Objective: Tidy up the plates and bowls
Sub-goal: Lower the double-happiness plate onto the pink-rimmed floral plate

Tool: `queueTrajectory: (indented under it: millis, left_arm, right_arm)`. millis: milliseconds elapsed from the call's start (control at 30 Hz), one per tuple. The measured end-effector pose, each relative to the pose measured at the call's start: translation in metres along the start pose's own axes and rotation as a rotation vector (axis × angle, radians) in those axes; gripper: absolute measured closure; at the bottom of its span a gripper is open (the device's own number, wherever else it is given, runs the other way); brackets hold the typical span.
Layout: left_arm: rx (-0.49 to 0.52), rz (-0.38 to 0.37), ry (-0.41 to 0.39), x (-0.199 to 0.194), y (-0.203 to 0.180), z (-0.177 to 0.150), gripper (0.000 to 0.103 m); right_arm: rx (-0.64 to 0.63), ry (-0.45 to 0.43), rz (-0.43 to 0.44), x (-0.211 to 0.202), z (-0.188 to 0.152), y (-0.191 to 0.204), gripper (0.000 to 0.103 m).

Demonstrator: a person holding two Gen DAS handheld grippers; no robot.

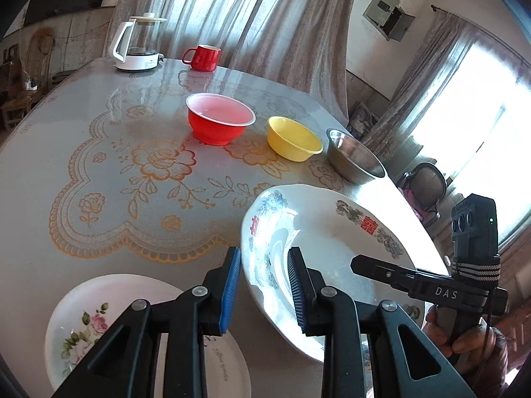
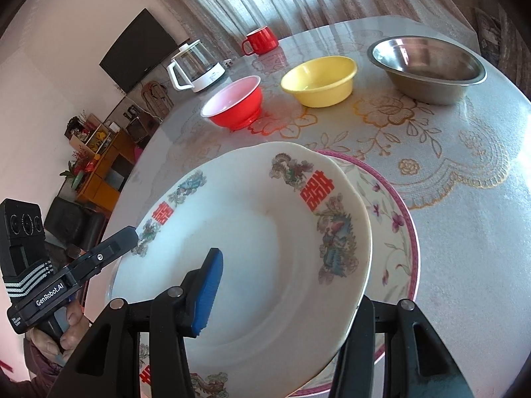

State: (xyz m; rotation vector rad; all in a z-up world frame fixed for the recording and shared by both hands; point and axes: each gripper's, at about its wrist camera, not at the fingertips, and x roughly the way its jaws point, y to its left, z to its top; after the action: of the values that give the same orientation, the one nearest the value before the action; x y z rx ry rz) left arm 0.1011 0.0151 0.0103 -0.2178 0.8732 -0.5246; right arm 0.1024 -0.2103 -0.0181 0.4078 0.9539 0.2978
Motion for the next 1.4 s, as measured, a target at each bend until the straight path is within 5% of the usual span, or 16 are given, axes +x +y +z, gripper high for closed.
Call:
queueTrajectory:
  millis: [400,533,733,933,1133,1400]
  left_arm:
    - [-0.001,0.000,0.082,0.029,-0.010,-0.015,0.075]
    - [0.028,-0.110,0.059,0.021,-0.024,-0.012,0.076]
    - [0.075,-0.082,0.039,0.017,-0.037,-0.012,0.076]
    - [0.018,-0.044,0.014,0.010,-0.018,-0.007,0.076]
    - [-0.017,0.021,0.011,0.010,-0.004,-0.006,0.054]
    - [0.028,0.067,0.056,0.025,-0.013,-0.014,0.049]
  right_arm:
    - [0.035,0.038,-0.075,-0.008,-0.008,-0.023,0.051]
    - [0.022,0.031,-0.057,-0.009,-0.007,-0.022,0.051]
    - [-0.058,0.103,-0.122,0.002,-0.010,-0.011,0.051]
    - [-0.056,0.050,-0.166,-0.011,-0.010,-0.019,0.053]
    - [-0.134,0.010,-0.252,-0.018,-0.009,-0.012,0.054]
    - [-0.093,-0.002,-0.230,-0.019,-0.008,-0.019,0.054]
